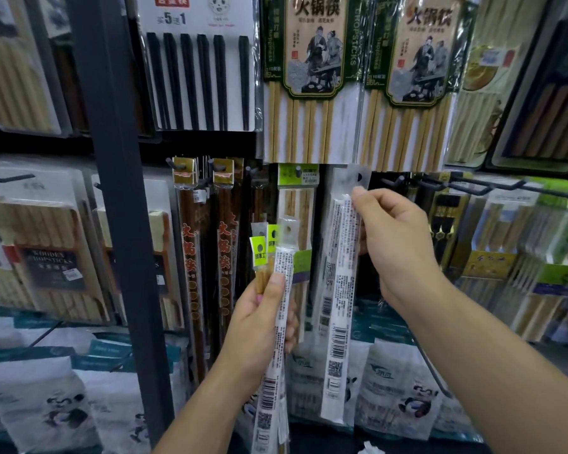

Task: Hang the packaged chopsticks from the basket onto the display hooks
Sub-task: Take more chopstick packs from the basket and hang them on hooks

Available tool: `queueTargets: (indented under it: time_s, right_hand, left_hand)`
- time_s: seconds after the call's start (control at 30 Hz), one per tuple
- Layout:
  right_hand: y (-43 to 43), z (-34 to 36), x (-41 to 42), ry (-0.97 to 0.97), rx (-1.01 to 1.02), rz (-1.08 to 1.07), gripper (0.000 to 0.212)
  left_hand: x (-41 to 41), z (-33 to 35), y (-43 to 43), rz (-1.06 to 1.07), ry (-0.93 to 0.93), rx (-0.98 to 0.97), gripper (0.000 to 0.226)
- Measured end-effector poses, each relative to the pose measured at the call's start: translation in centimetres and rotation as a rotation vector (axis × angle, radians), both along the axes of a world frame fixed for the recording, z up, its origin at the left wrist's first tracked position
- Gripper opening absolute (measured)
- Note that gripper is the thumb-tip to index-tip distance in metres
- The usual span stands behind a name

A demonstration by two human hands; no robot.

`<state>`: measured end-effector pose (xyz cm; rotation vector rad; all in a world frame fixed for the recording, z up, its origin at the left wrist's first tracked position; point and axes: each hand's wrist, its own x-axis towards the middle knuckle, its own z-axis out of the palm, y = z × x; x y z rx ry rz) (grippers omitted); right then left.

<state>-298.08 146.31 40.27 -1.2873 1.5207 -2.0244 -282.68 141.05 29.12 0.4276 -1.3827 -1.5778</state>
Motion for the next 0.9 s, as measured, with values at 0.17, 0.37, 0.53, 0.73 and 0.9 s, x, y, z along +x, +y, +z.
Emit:
queueTargets:
  time_s: [0.17, 0.37, 0.53, 0.73, 0.9]
  right_hand:
    - [-0.8, 0.7, -0.1, 0.025, 0.014, -0.025, 0.043]
    - [-1.0, 0.7, 0.0, 0.041, -0.002, -0.035, 0.046]
    - [-1.8, 0.2, -0.4, 0.115, 0.046, -0.118, 0.05]
    - [-2.6, -0.6, -1.5, 0.218, 0.09, -0.233, 0.049]
    - [-2.2, -1.6, -1.6, 0.19, 0.077, -0.294, 0.043]
  left_hand:
    - [-0.2, -0.1, 0.1, -0.011, 0.02, 0.026, 0.037]
    - [-0.1, -0.1, 0.0, -0.017, 0.015, 0.016, 0.043]
    - [-0.1, -0.3, -0.1, -0.001, -0.005, 0.009, 0.037]
    - [-0.2, -0.3, -0.1, 0.014, -0.029, -0.009, 0.028]
    - [-0.1, -0.2, -0.1, 0.03, -0.013, 0.005, 0.03]
